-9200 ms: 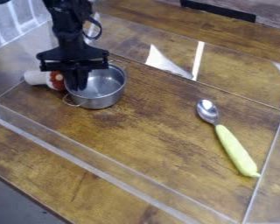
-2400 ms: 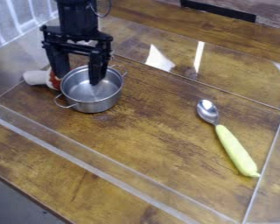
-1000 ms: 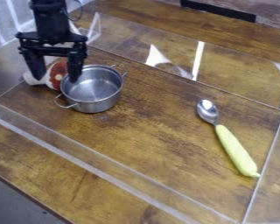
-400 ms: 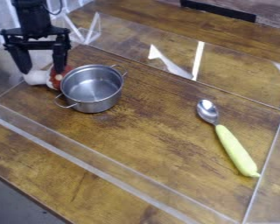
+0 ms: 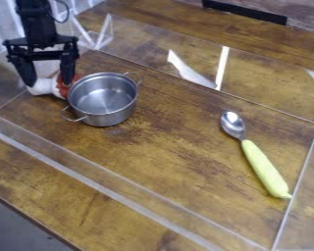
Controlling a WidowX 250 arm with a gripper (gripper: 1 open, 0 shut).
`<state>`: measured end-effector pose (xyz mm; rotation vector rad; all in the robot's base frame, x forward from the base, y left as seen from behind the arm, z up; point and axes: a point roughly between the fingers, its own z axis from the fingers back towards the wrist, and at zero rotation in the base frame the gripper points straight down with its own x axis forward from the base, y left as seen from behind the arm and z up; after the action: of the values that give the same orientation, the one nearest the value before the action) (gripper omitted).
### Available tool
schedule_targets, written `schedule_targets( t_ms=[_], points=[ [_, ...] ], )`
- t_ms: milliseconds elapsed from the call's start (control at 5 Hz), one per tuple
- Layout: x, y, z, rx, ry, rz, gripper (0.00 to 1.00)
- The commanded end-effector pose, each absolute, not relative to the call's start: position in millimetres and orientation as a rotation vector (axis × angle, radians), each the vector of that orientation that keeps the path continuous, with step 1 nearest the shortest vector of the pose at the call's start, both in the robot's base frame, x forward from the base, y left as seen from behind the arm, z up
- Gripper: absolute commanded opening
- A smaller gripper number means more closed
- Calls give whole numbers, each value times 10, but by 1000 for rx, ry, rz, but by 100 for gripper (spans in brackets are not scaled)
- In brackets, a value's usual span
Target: Put the mushroom in the silver pot
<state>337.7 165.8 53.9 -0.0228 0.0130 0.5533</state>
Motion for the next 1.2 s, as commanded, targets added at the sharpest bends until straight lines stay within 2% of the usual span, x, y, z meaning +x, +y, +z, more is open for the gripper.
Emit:
schedule_targets(
  t_ms=[0, 400, 600, 800, 1000],
  points=[
    [3428, 1847, 686, -11, -41, 596, 100],
    [3393, 1925, 577, -14, -26, 587, 100],
    [3465, 1851, 555, -14, -17, 574, 100],
    [3444, 1881, 605, -15, -12, 560, 0],
    [3420, 1907, 681, -15, -11, 544, 0]
  ],
)
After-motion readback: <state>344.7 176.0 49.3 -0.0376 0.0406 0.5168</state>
